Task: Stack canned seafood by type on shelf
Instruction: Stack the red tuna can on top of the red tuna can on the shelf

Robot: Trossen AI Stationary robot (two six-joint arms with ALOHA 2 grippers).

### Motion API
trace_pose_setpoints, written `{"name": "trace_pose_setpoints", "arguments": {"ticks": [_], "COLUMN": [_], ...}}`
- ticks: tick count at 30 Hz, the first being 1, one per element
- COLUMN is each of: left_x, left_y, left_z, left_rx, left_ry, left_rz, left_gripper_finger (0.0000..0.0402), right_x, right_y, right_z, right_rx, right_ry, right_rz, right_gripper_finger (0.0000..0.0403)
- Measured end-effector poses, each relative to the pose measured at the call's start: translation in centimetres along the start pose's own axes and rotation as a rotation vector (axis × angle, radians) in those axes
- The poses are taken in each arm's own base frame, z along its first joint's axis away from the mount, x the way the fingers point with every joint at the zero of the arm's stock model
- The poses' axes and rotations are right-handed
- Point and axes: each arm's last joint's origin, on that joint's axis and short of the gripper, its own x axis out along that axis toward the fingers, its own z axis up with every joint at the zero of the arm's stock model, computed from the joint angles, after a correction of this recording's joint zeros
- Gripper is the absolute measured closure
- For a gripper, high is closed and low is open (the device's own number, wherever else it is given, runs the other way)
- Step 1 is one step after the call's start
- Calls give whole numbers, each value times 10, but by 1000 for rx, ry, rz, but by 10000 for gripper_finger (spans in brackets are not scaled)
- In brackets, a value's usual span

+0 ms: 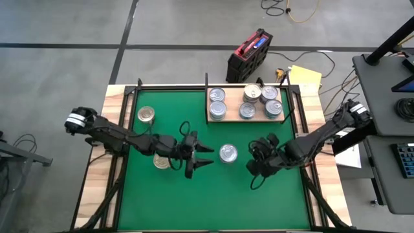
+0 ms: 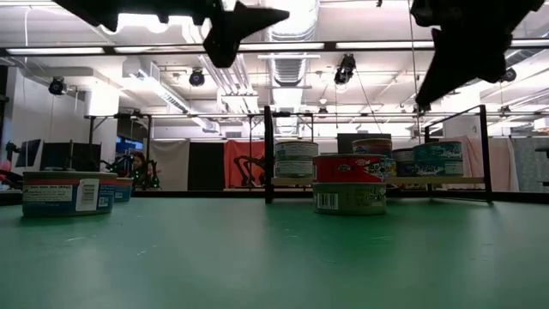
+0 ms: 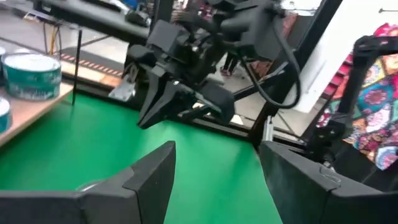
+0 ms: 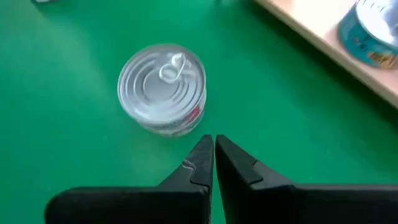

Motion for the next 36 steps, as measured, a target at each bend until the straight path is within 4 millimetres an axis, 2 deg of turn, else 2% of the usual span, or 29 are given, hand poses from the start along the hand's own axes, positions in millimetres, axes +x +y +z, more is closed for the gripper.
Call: {"name": "trace_pose_setpoints", "arguments": {"ticks": [7,15,21,24,29,36], "left_x": [13,24,27,28,30,39], "left_y": [5,15,20,20,19,17], "left_z": [-26,-51,-62,-64,-60,-57], "left_rx": [-68,-68,-33,-29,6,109], "left_ry": [58,122,149,148,127,118], "left_rz": [70,137,179,185,212,211], "left_gripper_finger": [183,183,183,183,183,183], "right_x": [8,25,33,35,39,54], "right_y": [10,20,23,16,-9,-40], "right_z": [-13,-22,-27,-28,-26,-27], "right_rx": [8,0,-10,-11,35,162], "right_ry": [38,65,71,45,6,-52], "right_rz": [-13,-25,25,67,122,399], "right_gripper_finger": [394,394,394,394,394,394]}}
